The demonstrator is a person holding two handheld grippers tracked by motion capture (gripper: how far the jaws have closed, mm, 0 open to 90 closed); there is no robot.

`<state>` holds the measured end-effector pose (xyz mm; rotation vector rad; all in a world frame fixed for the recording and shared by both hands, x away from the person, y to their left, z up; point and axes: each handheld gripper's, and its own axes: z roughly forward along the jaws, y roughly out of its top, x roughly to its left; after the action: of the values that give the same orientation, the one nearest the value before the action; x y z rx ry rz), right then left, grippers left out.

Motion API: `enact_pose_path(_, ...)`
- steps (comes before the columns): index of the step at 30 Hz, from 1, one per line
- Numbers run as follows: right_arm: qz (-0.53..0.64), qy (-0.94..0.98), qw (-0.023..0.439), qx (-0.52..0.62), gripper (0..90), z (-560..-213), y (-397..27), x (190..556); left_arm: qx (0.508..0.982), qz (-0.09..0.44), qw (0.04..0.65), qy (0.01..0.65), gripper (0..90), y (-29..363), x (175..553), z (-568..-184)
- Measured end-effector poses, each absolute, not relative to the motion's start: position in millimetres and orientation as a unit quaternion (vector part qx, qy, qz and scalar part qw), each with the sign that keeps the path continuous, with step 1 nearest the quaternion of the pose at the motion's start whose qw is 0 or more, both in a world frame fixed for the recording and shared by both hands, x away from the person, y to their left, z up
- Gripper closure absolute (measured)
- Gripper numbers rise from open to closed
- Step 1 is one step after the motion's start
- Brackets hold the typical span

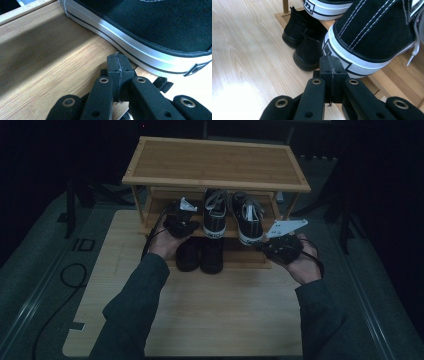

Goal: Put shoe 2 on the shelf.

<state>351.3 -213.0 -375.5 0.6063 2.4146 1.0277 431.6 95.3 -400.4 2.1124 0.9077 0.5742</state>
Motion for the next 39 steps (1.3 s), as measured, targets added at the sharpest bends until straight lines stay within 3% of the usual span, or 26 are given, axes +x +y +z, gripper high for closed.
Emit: enact_pose_path(39, 0.370, 0.867, 0.238, 0.234, 90.0, -386, -202, 357, 0.826, 0.224, 0.377, 0.354, 90.0, 95, 432, -400)
